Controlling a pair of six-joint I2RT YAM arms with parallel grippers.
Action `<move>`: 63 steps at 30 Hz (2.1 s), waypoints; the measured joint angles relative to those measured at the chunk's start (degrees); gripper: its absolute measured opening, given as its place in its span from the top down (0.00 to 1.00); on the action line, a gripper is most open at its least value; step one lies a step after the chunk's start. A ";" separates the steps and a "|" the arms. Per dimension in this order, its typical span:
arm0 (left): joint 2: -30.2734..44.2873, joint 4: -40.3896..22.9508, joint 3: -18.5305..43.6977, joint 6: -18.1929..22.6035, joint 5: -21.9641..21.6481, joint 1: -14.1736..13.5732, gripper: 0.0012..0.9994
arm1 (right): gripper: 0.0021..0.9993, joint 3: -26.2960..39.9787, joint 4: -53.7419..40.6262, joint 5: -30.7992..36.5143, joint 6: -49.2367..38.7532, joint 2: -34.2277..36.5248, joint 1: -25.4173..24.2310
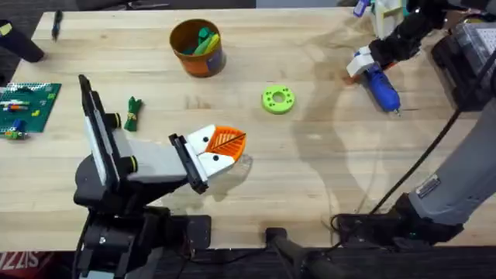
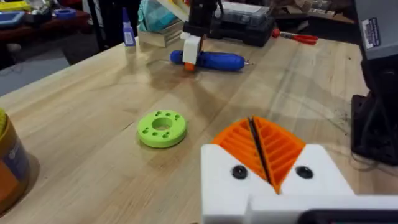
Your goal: Pick up the gripper from the table and insert it into the empty holder that is missing its gripper. Then pick up a screw, insert it into the mounting hole, and use the screwdriver to tighten it. Finally, clean up the table by picking up the vegetable and placing it into the bucket.
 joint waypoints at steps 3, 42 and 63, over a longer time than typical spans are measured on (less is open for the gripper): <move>0.00 0.00 0.00 0.00 0.00 0.00 1.00 | 0.01 0.40 -0.46 0.22 0.01 0.63 -0.02; 0.02 0.00 0.00 0.00 0.00 0.00 1.00 | 0.97 1.24 -2.86 1.11 0.61 1.32 -1.14; 0.00 -0.02 0.00 0.00 0.00 0.00 1.00 | 0.97 -6.27 -13.97 -1.89 9.09 -40.58 -1.15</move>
